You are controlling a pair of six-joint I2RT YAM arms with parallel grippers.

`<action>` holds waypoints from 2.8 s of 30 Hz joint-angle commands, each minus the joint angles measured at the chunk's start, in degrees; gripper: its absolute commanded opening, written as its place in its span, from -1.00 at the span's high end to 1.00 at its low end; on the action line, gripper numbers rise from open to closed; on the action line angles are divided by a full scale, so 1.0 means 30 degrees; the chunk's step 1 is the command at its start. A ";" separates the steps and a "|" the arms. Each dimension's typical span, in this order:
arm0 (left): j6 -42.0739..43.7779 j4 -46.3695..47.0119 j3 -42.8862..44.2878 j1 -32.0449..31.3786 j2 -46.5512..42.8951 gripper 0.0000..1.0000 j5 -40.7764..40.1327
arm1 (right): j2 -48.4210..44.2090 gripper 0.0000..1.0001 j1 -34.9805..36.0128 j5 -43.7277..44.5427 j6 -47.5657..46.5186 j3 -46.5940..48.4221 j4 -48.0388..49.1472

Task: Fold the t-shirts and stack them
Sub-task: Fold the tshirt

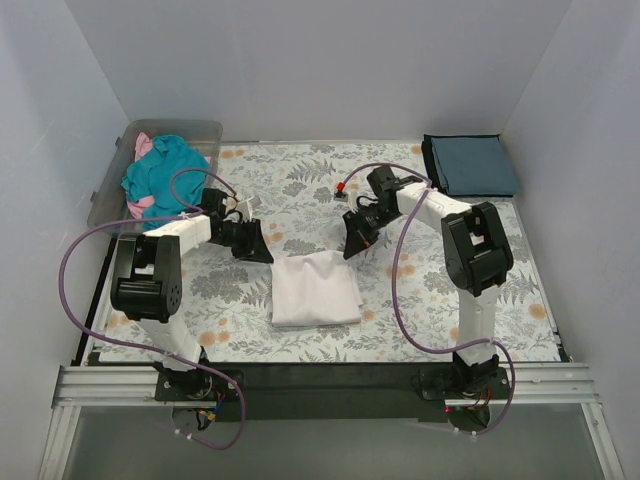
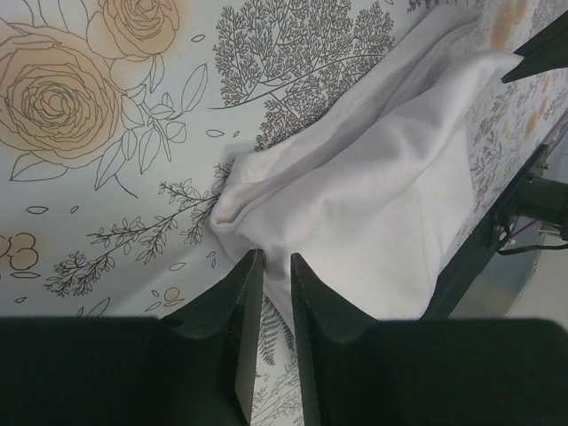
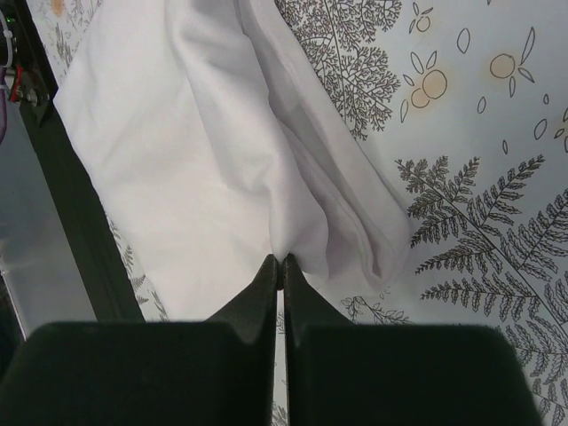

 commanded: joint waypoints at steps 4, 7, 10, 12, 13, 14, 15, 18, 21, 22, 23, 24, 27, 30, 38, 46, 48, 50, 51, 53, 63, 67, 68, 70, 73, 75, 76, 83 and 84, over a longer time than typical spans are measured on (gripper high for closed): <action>0.0008 0.0158 0.0384 0.0045 -0.0827 1.00 -0.0467 | -0.1656 0.97 -0.0097 -0.0429 0.0188 -0.0242 -0.0052; 0.0155 0.0274 0.0355 0.0045 -0.1706 1.00 -0.1052 | -0.2212 0.97 -0.0506 -0.0341 0.0305 -0.0535 -0.0053; 0.0097 0.0421 0.0442 0.0045 -0.2381 1.00 -0.1812 | -0.2391 0.97 -0.0858 -0.0020 0.0248 -0.0857 -0.0053; 0.0039 0.0860 0.0443 0.0074 -0.2499 1.00 -0.2224 | -0.2216 0.97 -0.0977 0.0332 0.0130 -0.0975 -0.0053; 0.0038 0.1006 0.0472 0.0045 -0.2441 1.00 -0.2371 | -0.1954 0.97 -0.1064 0.0420 0.0101 -0.1004 -0.0024; 0.0096 0.1066 0.0617 0.0045 -0.2295 1.00 -0.2430 | -0.1777 0.97 -0.1094 0.0508 0.0101 -0.1004 0.0034; 0.0010 0.1066 0.0706 0.0045 -0.2033 1.00 -0.2576 | -0.1572 0.97 -0.1123 0.0538 0.0072 -0.0917 0.0064; -0.0020 0.1504 0.0912 0.0045 -0.1447 1.00 -0.2898 | -0.0752 0.97 -0.1153 0.0626 0.0188 -0.0420 0.0210; 0.0037 0.2266 0.1115 0.0045 -0.0833 1.00 -0.3571 | -0.0078 0.97 -0.1182 0.1239 0.0306 0.0166 0.0590; 0.0009 0.2645 0.1117 0.0045 -0.0684 1.00 -0.3748 | 0.0214 0.97 -0.1211 0.1416 0.0306 0.0283 0.0592; -0.0049 0.2880 0.1175 0.0045 -0.0509 1.00 -0.3865 | 0.0333 0.97 -0.1241 0.1736 0.0364 0.0546 0.0679; -0.0050 0.3086 0.1146 0.0045 -0.0188 1.00 -0.3925 | 0.0450 0.97 -0.1299 0.1798 0.0394 0.0664 0.0767; -0.0108 0.3731 0.1495 0.0045 0.0690 1.00 -0.3896 | 0.1007 0.97 -0.1475 0.2003 0.0569 0.1365 0.0884; -0.0312 0.4024 0.2023 0.0016 0.1598 1.00 -0.3662 | 0.1534 0.97 -0.1504 0.2295 0.0628 0.2156 0.0855; -0.0752 0.3881 0.3925 -0.0072 0.2628 0.76 -0.3897 | 0.2239 0.94 -0.1475 0.3232 0.1154 0.3828 0.0709; -0.0929 0.0605 0.2203 0.0162 -0.1791 0.01 -0.1349 | -0.1854 -0.28 -0.1710 0.2594 0.2062 0.2603 0.0650; -0.0754 0.0073 0.1357 0.0162 -0.3022 0.06 0.0339 | -0.2534 -0.28 -0.1710 0.0401 0.2180 0.1227 0.0650; -0.0956 0.0011 0.0564 0.0162 -0.4220 0.13 0.1896 | -0.3384 -0.25 -0.1593 -0.2488 0.2590 0.0143 0.0970; -0.1103 0.0070 0.0212 0.0162 -0.4431 0.27 0.2746 | -0.3561 -0.24 -0.1476 -0.3407 0.2910 -0.0848 0.1204; -0.1776 0.0012 -0.0726 0.0104 -0.4376 0.39 0.5237 | -0.4293 -0.23 -0.0775 -0.6094 0.4542 -0.2111 0.2951; -0.5141 0.2293 -0.3833 -0.1360 -0.2618 0.42 0.8208 | -0.2951 -0.19 0.3565 -0.7637 0.9213 -0.6716 0.9058; -0.6174 0.3471 -0.4567 -0.1215 -0.0717 0.36 0.4929 | -0.0698 -0.12 0.2485 -0.6642 0.9008 -0.7068 0.9029; -0.5970 0.3237 -0.4451 -0.1099 0.0274 0.35 0.4314 | -0.0372 -0.10 0.2248 -0.5914 0.8978 -0.7301 0.9000; -0.5675 0.2681 -0.3895 -0.1010 0.1479 0.33 0.3400 | 0.0562 -0.07 0.1573 -0.5266 0.8861 -0.7536 0.9000; -0.5413 0.2123 -0.3337 -0.0864 0.3269 0.32 0.2579 | 0.1094 -0.06 0.0928 -0.4005 0.8627 -0.7626 0.8708; -0.5120 0.1801 -0.3191 -0.0747 0.3449 0.32 0.2608 | 0.0922 -0.02 0.0665 -0.4031 0.8101 -0.7364 0.8036; -0.4422 0.1480 -0.3190 -0.0601 0.3187 0.31 0.3217 | 0.0659 0.00 0.0692 -0.4148 0.7809 -0.7275 0.7685; -0.5010 0.3194 -0.4213 -0.0277 -0.5792 0.19 0.7002 | -0.4729 0.08 0.0722 -0.5382 0.6895 -0.5753 0.6532; -0.5900 0.4336 -0.4331 -0.0277 -0.6331 0.19 0.6974 | -0.5372 0.02 0.0693 -0.5205 0.8406 -0.5577 0.7293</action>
